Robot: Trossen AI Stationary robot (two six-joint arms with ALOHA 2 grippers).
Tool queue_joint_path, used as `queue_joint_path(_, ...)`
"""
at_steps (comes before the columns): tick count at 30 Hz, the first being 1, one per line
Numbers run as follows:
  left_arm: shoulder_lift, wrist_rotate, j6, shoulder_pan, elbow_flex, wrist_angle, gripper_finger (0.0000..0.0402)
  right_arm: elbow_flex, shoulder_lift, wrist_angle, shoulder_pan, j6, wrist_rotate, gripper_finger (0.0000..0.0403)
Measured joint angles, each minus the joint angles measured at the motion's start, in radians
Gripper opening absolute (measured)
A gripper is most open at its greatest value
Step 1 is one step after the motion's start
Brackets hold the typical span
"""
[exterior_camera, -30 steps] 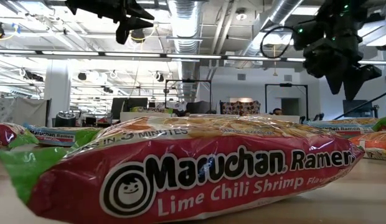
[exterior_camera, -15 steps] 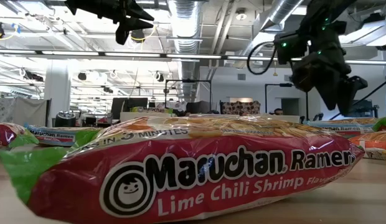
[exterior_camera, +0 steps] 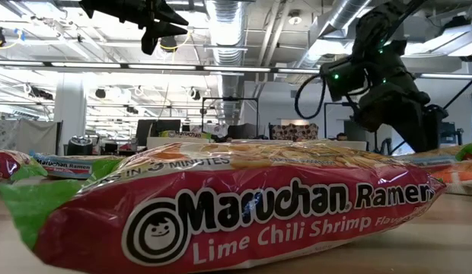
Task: Sort Maruchan noodles
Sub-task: Put the blue noodle pack into the middle white bin
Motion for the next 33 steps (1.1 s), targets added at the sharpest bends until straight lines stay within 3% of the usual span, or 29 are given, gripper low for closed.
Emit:
queue_joint_path(6, 0.000, 0.000, 0.000, 0.000, 0.000, 0.000, 0.0084, 0.003, 0.072, 0.005, 0.027, -0.001, -0.016, 0.0222)
queue_joint_path(10, 0.000, 0.000, 0.000, 0.000, 0.000, 0.000, 0.0084, 0.004, 0.099, 0.017, 0.044, -0.001, -0.017, 0.0197)
queue_joint_path(24, 0.000, 0.000, 0.014, 0.000, 0.000, 0.000, 0.0084, 0.008, 0.097, 0.011, 0.049, 0.028, 0.002, 0.0017)
queue_joint_path(33, 0.000, 0.000, 0.014, 0.000, 0.000, 0.001, 0.0084, 0.109, 0.071, -0.013, 0.089, 0.008, 0.087, 0.0004)
